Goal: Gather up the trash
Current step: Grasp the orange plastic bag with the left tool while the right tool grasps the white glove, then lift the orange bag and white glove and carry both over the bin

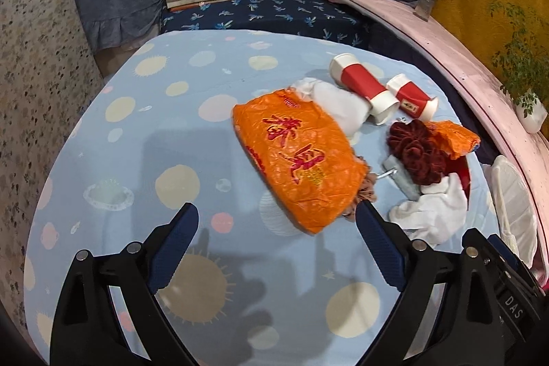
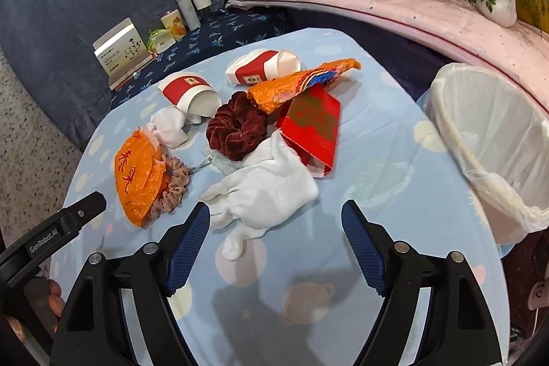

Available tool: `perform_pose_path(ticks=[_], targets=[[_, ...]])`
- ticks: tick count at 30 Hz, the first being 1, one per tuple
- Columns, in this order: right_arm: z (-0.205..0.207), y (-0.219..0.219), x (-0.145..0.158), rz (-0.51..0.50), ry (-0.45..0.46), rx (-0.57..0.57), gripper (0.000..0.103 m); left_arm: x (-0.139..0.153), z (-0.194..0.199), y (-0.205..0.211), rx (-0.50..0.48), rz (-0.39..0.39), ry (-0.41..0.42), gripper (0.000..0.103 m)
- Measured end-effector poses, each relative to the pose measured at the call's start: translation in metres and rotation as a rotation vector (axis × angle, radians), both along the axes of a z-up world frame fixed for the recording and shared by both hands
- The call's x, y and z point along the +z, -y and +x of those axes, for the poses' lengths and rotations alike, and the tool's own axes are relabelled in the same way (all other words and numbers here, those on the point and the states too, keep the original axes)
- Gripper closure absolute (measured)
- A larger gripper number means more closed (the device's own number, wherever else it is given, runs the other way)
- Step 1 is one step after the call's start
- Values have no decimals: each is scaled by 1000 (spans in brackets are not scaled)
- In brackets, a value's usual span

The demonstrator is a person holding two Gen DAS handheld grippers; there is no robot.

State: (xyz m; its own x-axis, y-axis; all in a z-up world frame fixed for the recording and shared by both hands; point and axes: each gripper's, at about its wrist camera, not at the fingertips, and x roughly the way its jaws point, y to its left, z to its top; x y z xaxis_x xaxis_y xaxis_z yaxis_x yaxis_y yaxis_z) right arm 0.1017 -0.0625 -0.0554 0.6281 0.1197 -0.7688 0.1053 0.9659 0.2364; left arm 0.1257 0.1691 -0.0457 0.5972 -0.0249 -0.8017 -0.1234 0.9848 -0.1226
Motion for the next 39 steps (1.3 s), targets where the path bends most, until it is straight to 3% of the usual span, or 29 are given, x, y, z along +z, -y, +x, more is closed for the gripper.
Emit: perform_pose_path(ticks=[14,16,19,23,25,27,30,39], targets=[[31,-14,-35,-36,-65,-13,28,-34,40,6,-46,-36,-64,15],[34,-18,-39,-56,-72,-4,32,-36,43,8,-56,-43,-67,20],[34,-25,-40,-101,-63,17,41,-39,45,11,-81,-63,-76,39],[33,-32,-40,-137,-56,52,60,-39,42,12,-92,-78,-77,54],[32,-37,-40,-141,-55,72,69,-37,40,12,-99,-90,-75,66],[31,-40,-39,-138,-56,94,84,-34,38,13,-105,-94,-71,76],[27,-42,-36,-133,-54,106,90,-26,31,14,-108,-79,-51,81],[5,-36,-7,-105,5,113,92,11,10,17,-115,-89,21,86]])
